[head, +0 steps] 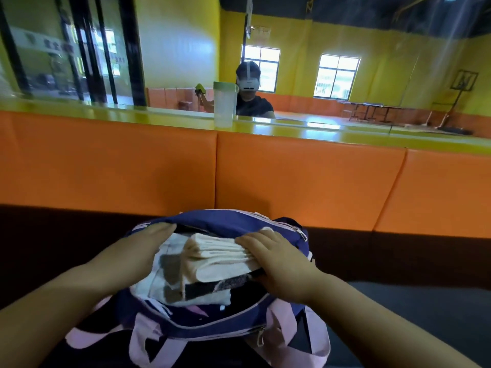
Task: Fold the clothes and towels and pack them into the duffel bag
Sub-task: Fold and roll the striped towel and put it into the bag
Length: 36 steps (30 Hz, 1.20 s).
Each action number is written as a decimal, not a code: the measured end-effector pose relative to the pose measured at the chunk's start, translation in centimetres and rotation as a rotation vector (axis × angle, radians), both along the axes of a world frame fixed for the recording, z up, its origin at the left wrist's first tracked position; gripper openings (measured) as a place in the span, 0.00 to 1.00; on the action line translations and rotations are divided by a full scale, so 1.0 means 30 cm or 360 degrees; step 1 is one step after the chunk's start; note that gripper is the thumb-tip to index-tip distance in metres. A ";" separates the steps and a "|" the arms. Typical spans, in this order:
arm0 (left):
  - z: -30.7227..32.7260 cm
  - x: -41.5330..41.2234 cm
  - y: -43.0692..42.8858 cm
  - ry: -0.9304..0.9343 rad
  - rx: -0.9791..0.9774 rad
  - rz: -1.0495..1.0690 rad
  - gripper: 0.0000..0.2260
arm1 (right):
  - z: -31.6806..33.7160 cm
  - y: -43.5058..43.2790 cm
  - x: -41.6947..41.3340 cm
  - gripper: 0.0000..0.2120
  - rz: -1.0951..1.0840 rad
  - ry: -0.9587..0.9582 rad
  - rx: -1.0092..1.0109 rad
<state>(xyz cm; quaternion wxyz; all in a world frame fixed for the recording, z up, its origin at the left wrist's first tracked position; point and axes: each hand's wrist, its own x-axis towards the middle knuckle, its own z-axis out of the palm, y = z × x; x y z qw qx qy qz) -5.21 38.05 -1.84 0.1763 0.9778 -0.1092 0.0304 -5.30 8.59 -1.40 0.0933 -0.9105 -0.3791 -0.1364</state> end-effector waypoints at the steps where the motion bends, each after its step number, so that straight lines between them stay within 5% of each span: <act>1: 0.012 0.012 0.003 -0.0044 0.0082 0.0009 0.31 | -0.011 0.020 0.009 0.28 0.0026 0.0001 -0.0024; 12: 0.054 0.007 -0.005 -0.0246 0.0378 -0.0114 0.26 | -0.079 0.020 0.057 0.28 -0.0074 0.0613 0.0195; 18: 0.045 -0.020 -0.021 -0.0251 0.0391 -0.0059 0.31 | -0.092 0.048 0.042 0.32 -0.0068 0.0389 0.0037; 24: 0.032 -0.005 -0.016 -0.0296 0.0478 -0.0051 0.25 | -0.094 0.024 0.064 0.34 -0.0148 0.0637 -0.0021; 30: 0.021 -0.007 0.000 -0.0366 0.0614 -0.0174 0.28 | -0.048 -0.005 0.056 0.34 -0.0378 0.0310 -0.0384; 36: 0.019 -0.011 -0.011 -0.0308 0.0655 -0.0172 0.31 | 0.012 -0.004 0.044 0.36 -0.0391 0.0407 -0.0710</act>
